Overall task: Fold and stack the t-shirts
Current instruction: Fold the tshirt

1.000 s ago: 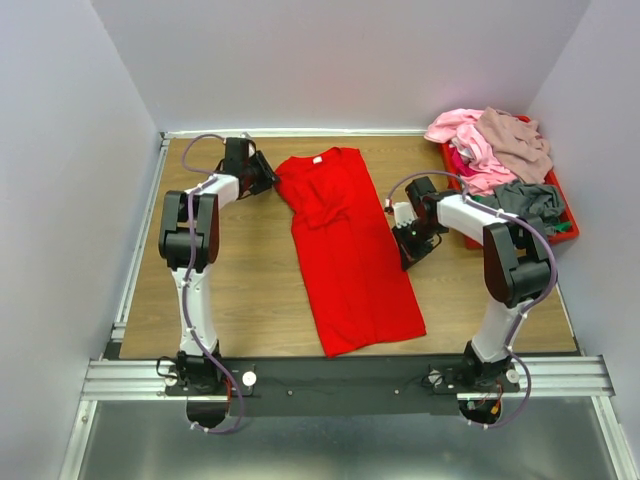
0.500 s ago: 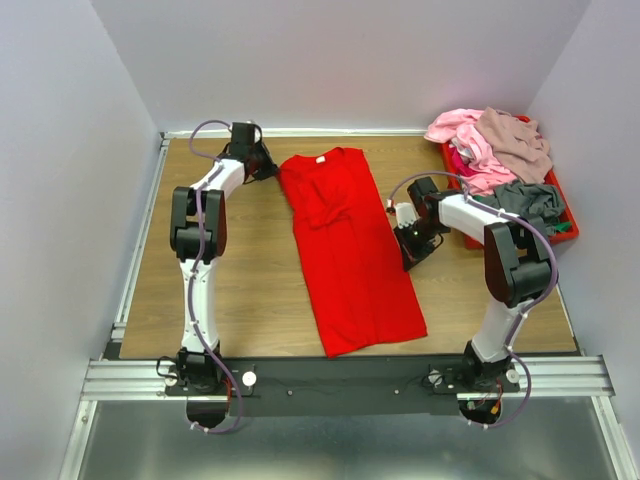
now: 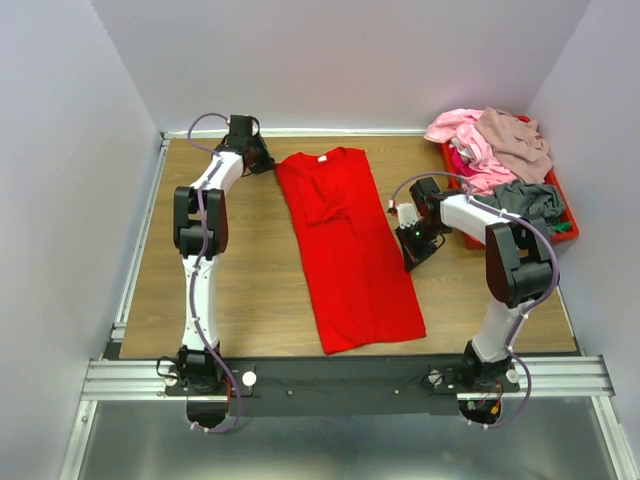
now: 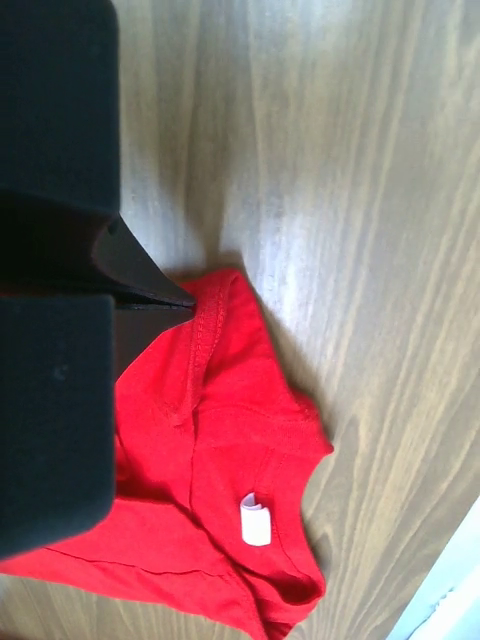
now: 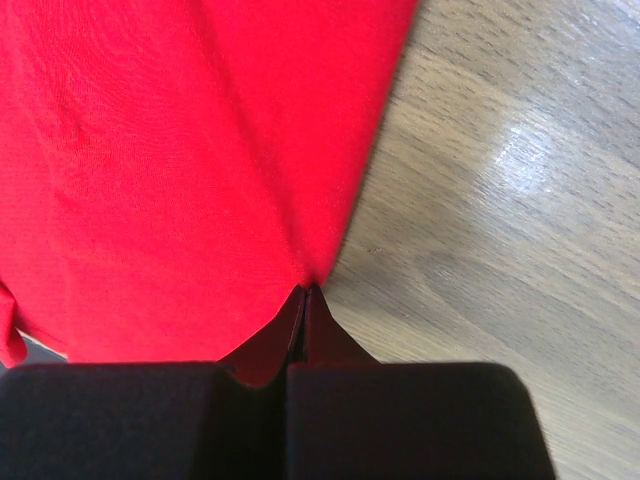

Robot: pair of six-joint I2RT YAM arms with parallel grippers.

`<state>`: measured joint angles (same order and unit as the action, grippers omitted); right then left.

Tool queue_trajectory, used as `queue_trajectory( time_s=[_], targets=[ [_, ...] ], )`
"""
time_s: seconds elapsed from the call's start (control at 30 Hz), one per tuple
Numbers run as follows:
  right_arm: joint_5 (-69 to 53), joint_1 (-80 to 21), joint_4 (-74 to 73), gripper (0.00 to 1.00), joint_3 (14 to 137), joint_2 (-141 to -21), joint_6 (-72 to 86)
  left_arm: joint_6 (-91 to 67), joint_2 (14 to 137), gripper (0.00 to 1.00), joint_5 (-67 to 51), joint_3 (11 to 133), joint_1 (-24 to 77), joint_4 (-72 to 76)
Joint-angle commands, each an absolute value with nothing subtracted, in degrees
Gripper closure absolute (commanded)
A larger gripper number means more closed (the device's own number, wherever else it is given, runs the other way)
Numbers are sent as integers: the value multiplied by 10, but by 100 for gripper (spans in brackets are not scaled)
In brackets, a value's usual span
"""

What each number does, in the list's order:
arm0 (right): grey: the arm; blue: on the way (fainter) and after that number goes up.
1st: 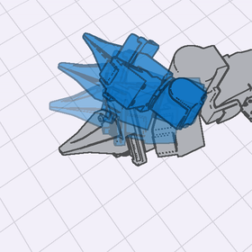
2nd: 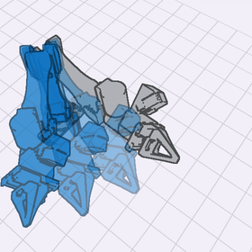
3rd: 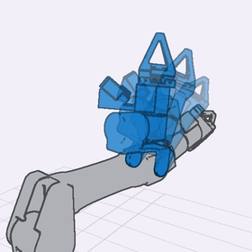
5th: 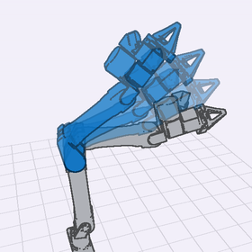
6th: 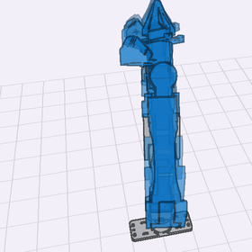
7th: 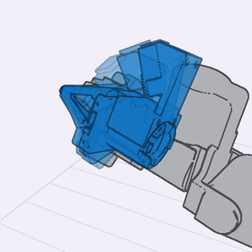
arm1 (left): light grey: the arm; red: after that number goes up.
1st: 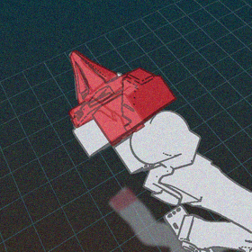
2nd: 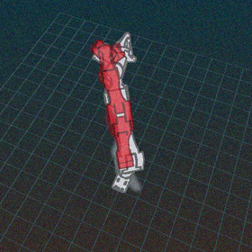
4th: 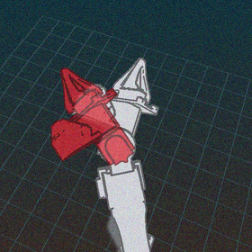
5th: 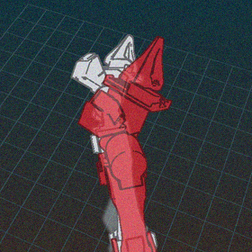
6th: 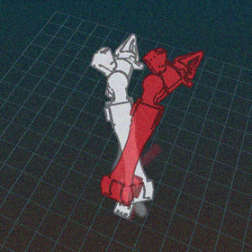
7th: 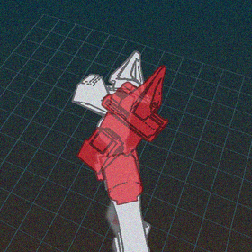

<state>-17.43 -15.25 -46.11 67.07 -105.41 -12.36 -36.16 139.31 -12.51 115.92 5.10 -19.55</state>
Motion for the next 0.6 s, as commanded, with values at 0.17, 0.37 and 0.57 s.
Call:
queue_trajectory(
  time_s=[0.17, 0.37, 0.57],
  targets=[
    [-173, -146, -490, 100, 674, -1045, -135, -346, 1433, 97, -129, 1221, 40, -221],
    [-178, -147, -490, 99, 673, -1049, -141, -333, 1420, 76, -166, 1221, 32, -219],
    [-204, -147, -491, 56, 681, -1048, -155, -292, 1338, 51, -193, 1216, 21, -204]
  ],
)
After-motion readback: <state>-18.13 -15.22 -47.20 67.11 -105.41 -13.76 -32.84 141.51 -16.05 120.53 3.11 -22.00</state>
